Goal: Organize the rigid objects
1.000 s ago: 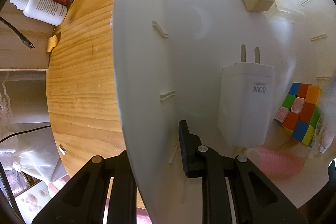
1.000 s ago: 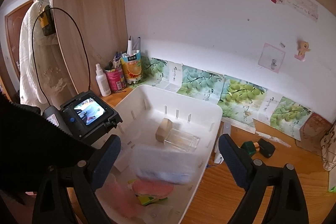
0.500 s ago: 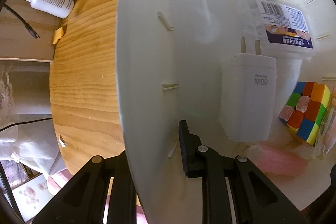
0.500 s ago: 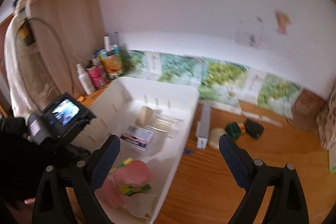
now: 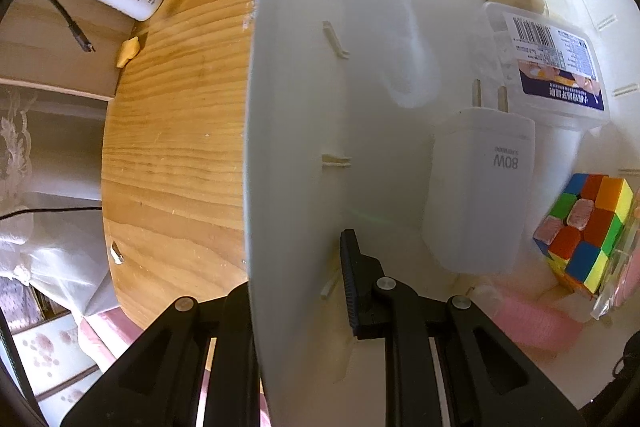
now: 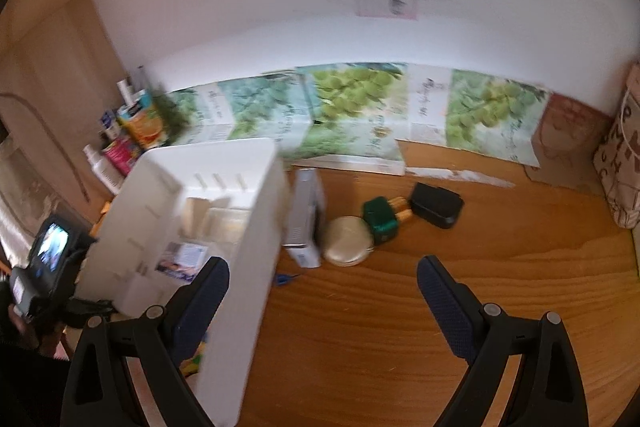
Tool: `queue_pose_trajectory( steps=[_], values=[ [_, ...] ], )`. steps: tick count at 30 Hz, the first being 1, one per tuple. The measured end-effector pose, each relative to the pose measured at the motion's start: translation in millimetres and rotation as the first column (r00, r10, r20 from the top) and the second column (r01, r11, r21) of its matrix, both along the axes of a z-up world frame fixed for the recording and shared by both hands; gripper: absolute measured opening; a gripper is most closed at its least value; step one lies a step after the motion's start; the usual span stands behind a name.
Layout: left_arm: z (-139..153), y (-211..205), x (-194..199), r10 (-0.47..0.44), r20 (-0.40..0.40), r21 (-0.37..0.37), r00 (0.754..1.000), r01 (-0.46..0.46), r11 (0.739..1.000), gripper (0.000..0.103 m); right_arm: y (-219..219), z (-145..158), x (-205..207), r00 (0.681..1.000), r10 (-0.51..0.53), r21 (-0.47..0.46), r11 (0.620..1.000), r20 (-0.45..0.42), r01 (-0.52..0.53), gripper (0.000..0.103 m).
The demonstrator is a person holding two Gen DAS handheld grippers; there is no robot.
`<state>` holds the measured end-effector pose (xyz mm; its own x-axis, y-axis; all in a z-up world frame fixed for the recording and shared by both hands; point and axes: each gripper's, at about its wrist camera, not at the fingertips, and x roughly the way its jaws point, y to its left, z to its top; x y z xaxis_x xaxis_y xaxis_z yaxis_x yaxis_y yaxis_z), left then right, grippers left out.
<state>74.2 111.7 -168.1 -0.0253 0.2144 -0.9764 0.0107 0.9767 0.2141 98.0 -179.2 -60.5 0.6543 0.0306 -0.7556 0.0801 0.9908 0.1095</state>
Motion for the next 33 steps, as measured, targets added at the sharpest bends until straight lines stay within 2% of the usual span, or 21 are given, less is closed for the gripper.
queue_pose_trajectory(
  steps=[8, 16, 28, 33],
  values=[
    [0.6, 5.8, -5.7, 0.054, 0.015, -0.003, 0.998, -0.054, 0.999, 0.02, -27.0, -19.9, 23.5, 0.999, -0.051, 0.021, 0.998, -0.002, 0.051, 0.096],
    [-1.7, 14.5, -0.6, 0.094, 0.015, -0.009, 0.996, -0.093, 0.996, 0.02, -36.3, -42.7, 46.7, 0.996, -0.082, 0.012, 0.997, -0.02, 0.082, 0.096],
    [-6.2, 23.7, 3.5, 0.106, 0.002, -0.007, 0.994, -0.106, 0.994, 0.021, -40.5, -69.0, 67.6, 0.991, -0.131, -0.046, 0.99, -0.001, 0.131, 0.092],
    [-9.4, 20.1, 7.0, 0.101, -0.004, -0.001, 0.995, -0.101, 0.995, 0.021, -46.1, -74.3, 75.8, 0.986, -0.168, -0.038, 0.985, -0.013, 0.167, 0.09]
  ],
)
